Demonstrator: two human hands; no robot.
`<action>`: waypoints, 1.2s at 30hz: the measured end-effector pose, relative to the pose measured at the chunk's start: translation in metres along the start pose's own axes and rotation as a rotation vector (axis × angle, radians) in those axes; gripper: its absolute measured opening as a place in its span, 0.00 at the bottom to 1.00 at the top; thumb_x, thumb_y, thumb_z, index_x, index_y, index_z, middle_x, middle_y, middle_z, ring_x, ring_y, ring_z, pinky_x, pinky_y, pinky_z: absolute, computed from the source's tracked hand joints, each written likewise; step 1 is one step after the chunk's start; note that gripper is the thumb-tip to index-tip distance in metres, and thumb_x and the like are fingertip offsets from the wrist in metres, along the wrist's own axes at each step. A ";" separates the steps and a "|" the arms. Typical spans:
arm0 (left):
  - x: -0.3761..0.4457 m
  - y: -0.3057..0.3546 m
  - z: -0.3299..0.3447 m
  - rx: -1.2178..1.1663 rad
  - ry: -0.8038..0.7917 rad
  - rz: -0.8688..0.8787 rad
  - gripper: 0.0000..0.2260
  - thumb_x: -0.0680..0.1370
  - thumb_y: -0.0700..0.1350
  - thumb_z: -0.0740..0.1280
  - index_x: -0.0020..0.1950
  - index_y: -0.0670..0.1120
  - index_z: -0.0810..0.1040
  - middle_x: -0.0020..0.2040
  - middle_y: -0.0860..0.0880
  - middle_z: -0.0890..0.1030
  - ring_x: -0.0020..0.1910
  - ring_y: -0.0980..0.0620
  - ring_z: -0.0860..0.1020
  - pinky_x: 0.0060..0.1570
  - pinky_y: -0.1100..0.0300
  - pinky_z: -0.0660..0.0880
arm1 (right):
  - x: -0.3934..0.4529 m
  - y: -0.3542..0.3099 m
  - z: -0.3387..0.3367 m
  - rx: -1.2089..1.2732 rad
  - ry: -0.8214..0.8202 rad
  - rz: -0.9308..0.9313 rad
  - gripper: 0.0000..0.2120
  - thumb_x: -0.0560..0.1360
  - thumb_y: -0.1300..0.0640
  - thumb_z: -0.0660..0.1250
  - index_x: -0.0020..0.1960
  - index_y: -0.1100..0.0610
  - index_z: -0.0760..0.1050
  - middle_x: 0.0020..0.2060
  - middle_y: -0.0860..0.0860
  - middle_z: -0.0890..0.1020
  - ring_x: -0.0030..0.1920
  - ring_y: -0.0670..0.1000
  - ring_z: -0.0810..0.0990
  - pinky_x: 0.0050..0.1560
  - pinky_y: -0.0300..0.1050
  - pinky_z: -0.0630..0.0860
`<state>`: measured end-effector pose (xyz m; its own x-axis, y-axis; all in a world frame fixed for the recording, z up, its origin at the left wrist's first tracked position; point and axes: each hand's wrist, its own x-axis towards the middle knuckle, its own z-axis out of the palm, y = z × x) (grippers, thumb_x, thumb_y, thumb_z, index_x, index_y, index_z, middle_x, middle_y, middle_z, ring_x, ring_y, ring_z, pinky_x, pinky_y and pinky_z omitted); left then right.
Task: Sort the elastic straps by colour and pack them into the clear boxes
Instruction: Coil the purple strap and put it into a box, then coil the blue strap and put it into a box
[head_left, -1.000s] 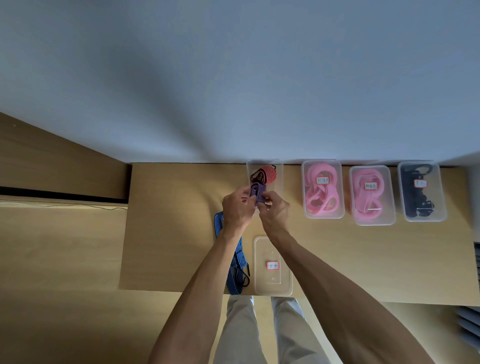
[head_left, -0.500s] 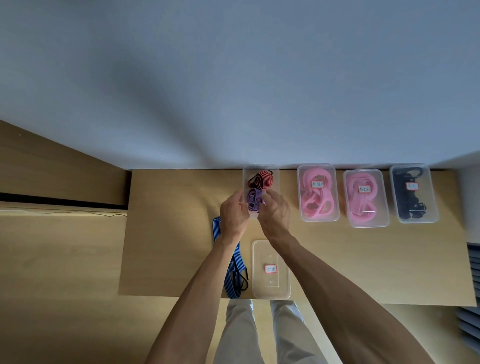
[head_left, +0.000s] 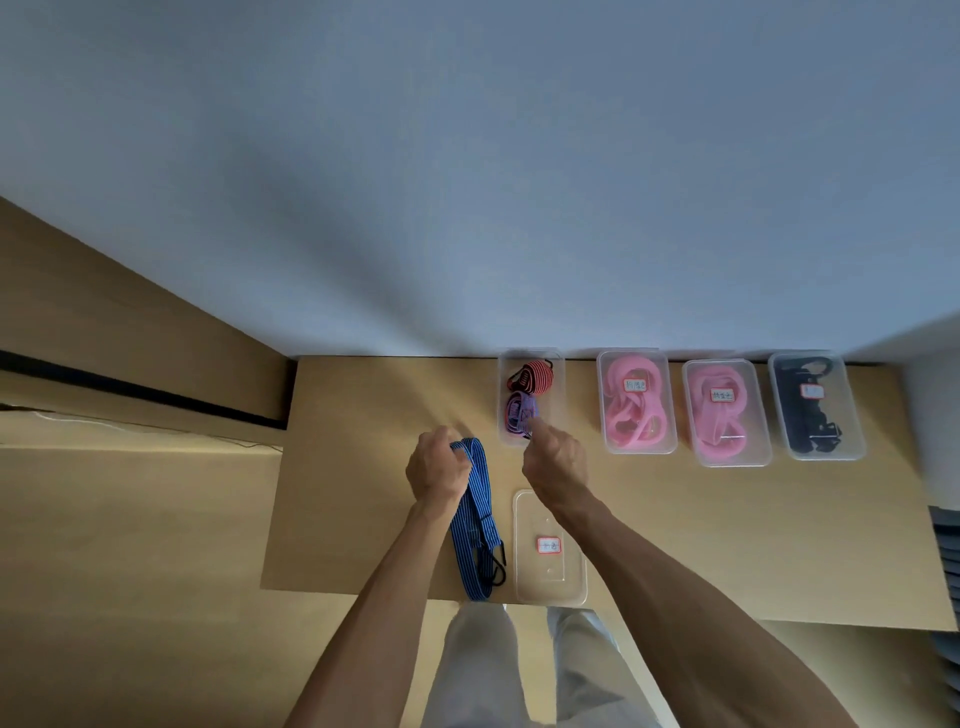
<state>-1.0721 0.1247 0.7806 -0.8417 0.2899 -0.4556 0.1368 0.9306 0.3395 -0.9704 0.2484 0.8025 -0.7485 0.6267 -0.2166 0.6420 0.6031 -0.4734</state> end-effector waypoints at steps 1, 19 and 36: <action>-0.003 -0.003 -0.002 0.022 -0.056 -0.046 0.14 0.80 0.43 0.65 0.65 0.47 0.77 0.57 0.45 0.81 0.51 0.46 0.81 0.46 0.55 0.76 | -0.003 -0.004 0.003 -0.007 -0.103 0.043 0.17 0.70 0.72 0.64 0.56 0.61 0.80 0.43 0.60 0.83 0.40 0.64 0.81 0.36 0.50 0.74; -0.014 -0.080 0.027 -0.381 -0.044 0.015 0.03 0.76 0.37 0.64 0.45 0.41 0.77 0.40 0.47 0.81 0.38 0.47 0.77 0.31 0.61 0.66 | -0.090 -0.026 0.106 -0.118 -0.410 0.520 0.10 0.78 0.63 0.64 0.58 0.59 0.79 0.55 0.57 0.82 0.57 0.56 0.80 0.53 0.47 0.75; -0.057 -0.062 0.000 -0.170 0.071 0.518 0.19 0.75 0.32 0.65 0.64 0.43 0.80 0.58 0.46 0.78 0.56 0.47 0.78 0.50 0.59 0.74 | -0.085 -0.053 0.058 0.686 0.015 0.546 0.07 0.75 0.61 0.67 0.48 0.62 0.84 0.40 0.56 0.85 0.42 0.57 0.84 0.45 0.52 0.82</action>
<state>-1.0328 0.0509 0.7853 -0.7206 0.6793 -0.1386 0.4615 0.6191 0.6353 -0.9499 0.1346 0.7966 -0.3606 0.7506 -0.5537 0.6646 -0.2097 -0.7172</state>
